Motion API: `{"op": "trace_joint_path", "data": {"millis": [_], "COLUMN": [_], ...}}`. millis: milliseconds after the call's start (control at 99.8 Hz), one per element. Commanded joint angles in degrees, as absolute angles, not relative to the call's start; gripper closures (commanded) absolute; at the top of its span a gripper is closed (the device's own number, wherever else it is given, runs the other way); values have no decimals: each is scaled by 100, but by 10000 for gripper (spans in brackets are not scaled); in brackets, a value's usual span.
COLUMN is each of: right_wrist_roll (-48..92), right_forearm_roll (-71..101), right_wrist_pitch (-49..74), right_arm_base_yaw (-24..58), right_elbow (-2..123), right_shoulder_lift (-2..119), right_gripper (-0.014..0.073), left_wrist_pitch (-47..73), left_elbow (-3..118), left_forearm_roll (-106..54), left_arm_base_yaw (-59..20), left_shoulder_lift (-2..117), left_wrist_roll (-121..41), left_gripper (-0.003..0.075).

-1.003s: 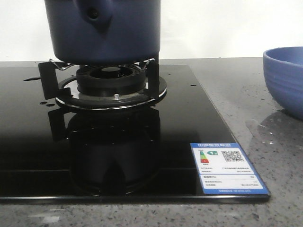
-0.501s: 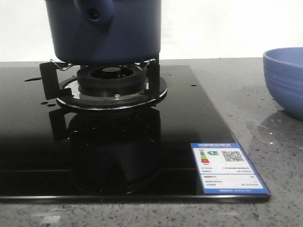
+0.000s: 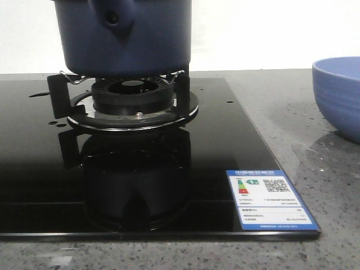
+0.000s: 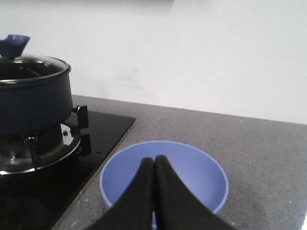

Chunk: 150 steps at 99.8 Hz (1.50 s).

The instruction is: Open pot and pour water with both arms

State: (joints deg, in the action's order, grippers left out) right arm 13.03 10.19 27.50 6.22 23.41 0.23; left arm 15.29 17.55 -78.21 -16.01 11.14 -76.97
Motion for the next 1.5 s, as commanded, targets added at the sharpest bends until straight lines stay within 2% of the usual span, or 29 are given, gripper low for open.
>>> {"op": "trace_joint_path", "data": {"millis": [0,722,832,882,1003,1063,1103,1323,1494], "right_wrist_roll": [1378,1378,1378,1378,1378,1378,1378,1378,1378], "right_forearm_roll": [1046,1046,1046,1046,1046,1046,1046,1046,1046], "right_wrist_pitch": [2193,2193,2193,2193,2193,2193,2193,2193,2193], "right_arm_base_yaw": [624,624,624,624,624,624,624,624,624], "right_elbow": [2455,2455,2455,2455,2455,2455,2455,2455,2455], "right_shoulder_lift": [-52,-76,-76,-76,-76,-76,-76,-76,-76], "right_gripper": [663,663,663,663,663,663,663,663,663], "left_wrist_pitch": [1409,1409,1364,1097,508,263,81,-542,192], "left_elbow": [1843,1831,1842,1830,1670,1481,1363,361,-195], "left_forearm_roll": [-7953,-7862,-6519,-5545,-2084,-477,-39,0,-266], "left_arm_base_yaw": [-1587,-1587,-1587,-1587,-1587,-1587,-1570,-1005,-464], "left_shoulder_lift": [1098,1098,1098,1098,1098,1075,1050,529,-186], "left_wrist_roll": [-7635,-7635,-7313,-6343,-2775,-1572,-1049,-848,-848], "left_gripper": [741,741,741,741,741,741,741,741,741]}}
